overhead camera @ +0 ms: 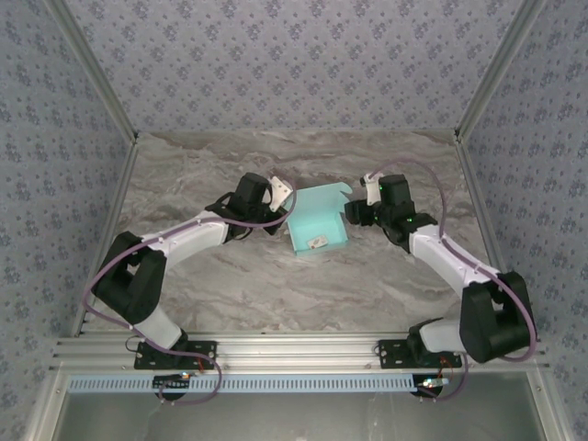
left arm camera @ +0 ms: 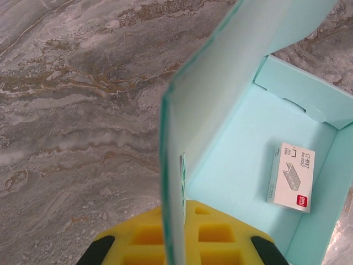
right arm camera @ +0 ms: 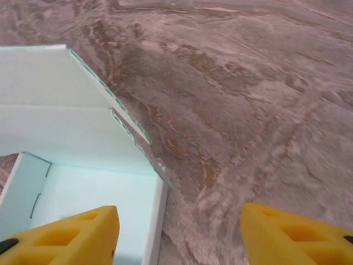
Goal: Fold the paper box
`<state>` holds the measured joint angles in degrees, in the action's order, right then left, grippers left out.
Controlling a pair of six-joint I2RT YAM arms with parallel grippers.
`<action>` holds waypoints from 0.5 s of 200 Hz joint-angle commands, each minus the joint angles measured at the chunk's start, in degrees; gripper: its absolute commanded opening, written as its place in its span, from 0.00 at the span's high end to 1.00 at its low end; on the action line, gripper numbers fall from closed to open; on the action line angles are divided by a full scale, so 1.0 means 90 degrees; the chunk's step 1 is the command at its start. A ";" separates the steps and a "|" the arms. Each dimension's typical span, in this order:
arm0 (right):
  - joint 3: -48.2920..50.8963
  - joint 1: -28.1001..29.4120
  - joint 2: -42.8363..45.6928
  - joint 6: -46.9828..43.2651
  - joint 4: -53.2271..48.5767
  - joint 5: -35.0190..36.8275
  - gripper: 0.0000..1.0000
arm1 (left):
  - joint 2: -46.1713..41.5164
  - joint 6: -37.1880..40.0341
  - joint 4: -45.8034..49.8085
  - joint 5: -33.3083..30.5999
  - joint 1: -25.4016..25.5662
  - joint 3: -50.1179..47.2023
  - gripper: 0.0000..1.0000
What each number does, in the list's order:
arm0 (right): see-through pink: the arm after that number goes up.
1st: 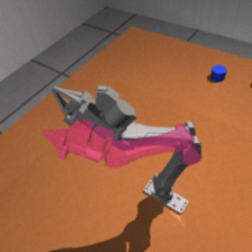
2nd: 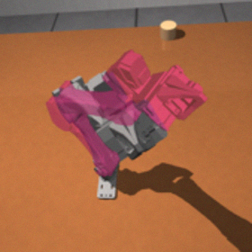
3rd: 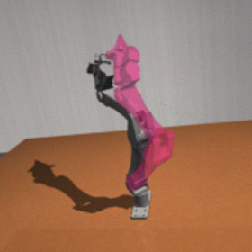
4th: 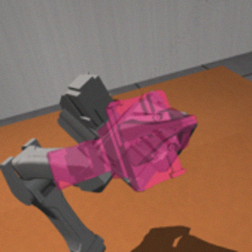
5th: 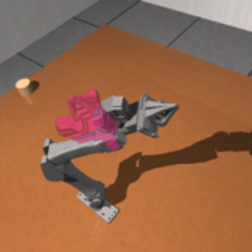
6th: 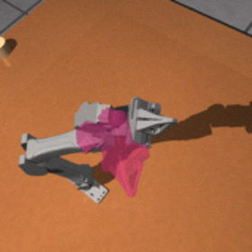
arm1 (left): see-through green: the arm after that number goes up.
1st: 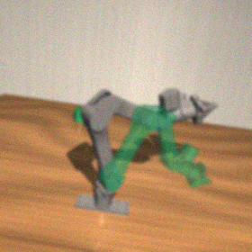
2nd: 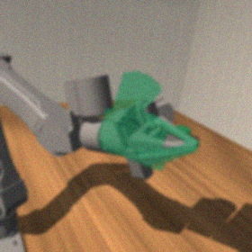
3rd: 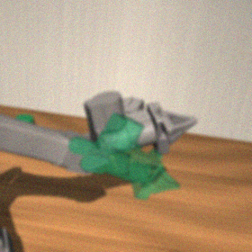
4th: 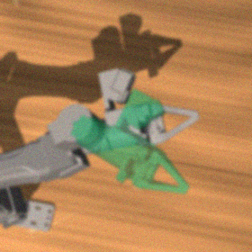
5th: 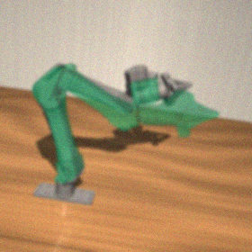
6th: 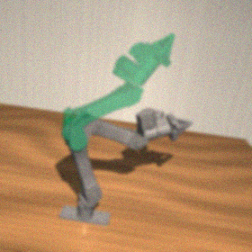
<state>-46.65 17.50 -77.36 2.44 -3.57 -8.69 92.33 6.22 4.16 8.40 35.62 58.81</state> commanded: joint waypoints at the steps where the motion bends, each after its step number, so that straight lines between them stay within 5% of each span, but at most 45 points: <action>1: -0.0115 -0.0086 -0.0498 -0.0749 0.0553 -0.1073 0.38 | 0.0002 0.0164 0.0397 0.0143 -0.0056 0.0190 1.00; 67: -0.0488 -0.0125 -0.1318 -0.1136 0.0869 -0.1236 0.45 | 0.0033 0.0159 0.0446 0.0204 -0.0060 0.0256 1.00; 100: -0.0596 -0.0134 -0.1413 -0.1338 0.0742 -0.1047 0.61 | 0.0024 0.0166 0.0441 0.0206 -0.0056 0.0263 1.00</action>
<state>-50.00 16.73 -89.36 -7.07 3.07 -18.26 92.36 6.48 5.87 9.56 35.24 59.59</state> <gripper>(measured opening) 0.453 0.042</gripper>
